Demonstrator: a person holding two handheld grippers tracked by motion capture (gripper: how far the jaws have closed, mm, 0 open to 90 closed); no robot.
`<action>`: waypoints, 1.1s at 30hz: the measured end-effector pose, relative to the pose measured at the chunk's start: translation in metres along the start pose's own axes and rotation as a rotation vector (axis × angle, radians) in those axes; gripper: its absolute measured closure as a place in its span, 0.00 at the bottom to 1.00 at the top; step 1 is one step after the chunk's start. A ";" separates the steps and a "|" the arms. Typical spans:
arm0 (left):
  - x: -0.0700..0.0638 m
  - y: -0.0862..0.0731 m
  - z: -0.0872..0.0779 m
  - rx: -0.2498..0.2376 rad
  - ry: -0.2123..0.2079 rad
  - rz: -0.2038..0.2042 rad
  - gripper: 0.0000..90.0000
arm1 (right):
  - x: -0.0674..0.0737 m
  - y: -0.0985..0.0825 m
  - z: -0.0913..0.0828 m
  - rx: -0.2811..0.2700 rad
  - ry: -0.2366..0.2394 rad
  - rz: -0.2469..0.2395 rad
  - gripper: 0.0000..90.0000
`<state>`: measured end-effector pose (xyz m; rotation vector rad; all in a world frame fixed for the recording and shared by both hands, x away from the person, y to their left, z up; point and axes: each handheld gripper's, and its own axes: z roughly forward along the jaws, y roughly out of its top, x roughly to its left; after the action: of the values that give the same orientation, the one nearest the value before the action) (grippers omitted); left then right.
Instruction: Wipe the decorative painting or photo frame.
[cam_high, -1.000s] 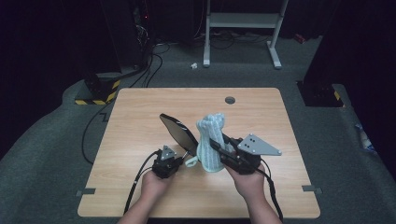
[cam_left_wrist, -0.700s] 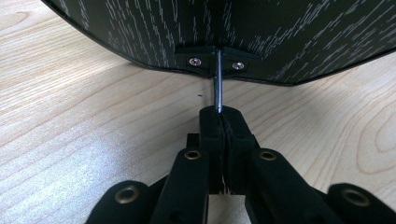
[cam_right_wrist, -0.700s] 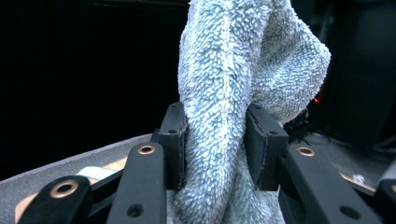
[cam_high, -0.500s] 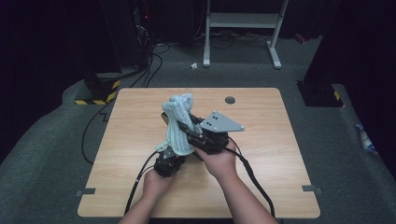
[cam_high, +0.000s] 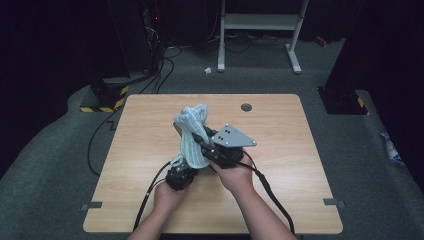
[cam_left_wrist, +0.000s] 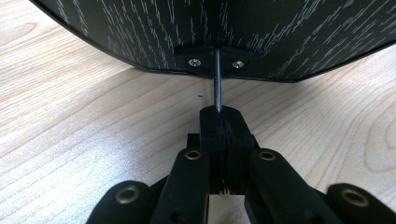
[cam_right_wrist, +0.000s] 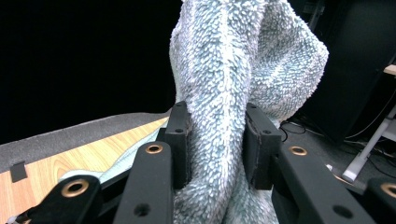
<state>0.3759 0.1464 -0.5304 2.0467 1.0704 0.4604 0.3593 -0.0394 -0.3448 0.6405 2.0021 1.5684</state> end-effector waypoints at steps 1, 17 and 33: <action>0.000 0.000 0.000 0.001 0.003 0.005 0.98 | 0.000 -0.001 -0.001 -0.003 -0.002 -0.003 0.75; -0.001 0.000 0.000 -0.004 0.003 0.000 0.98 | 0.001 -0.035 -0.024 0.009 -0.038 -0.036 0.75; -0.001 0.000 0.001 -0.003 0.012 0.008 0.98 | -0.014 -0.117 -0.053 0.099 -0.035 0.097 0.75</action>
<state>0.3761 0.1452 -0.5306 2.0487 1.0682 0.4782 0.3291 -0.1129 -0.4464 0.8093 2.0601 1.5094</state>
